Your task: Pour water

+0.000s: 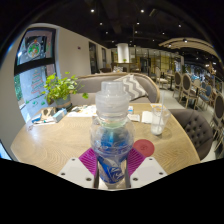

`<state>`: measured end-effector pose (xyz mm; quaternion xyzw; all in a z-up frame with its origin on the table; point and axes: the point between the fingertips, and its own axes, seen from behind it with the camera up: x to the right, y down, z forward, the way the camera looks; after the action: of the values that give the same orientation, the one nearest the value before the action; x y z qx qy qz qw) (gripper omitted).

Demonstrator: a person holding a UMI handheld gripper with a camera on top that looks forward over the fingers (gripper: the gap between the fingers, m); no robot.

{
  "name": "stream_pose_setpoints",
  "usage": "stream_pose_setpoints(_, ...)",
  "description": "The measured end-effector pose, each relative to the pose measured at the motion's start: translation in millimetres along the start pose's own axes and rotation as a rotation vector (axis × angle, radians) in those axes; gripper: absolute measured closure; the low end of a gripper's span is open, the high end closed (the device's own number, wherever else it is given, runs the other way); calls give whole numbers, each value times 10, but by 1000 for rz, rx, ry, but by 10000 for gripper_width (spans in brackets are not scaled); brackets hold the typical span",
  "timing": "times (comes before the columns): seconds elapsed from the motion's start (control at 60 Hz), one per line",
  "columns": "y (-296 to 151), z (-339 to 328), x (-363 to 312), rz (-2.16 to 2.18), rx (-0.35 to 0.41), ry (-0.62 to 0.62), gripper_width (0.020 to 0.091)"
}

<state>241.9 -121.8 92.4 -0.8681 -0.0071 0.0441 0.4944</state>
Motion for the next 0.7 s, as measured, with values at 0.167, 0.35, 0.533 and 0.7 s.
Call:
stream_pose_setpoints(0.167,-591,-28,-588,87,42,-121,752)
stream_pose_setpoints(0.35,-1483,136,-1321,533,79,-356,755)
stream_pose_setpoints(0.533,-2106,610,-1592,1167,52,-627,757)
stream_pose_setpoints(0.7,-2131,1086,-1534,1612,17,-706,757)
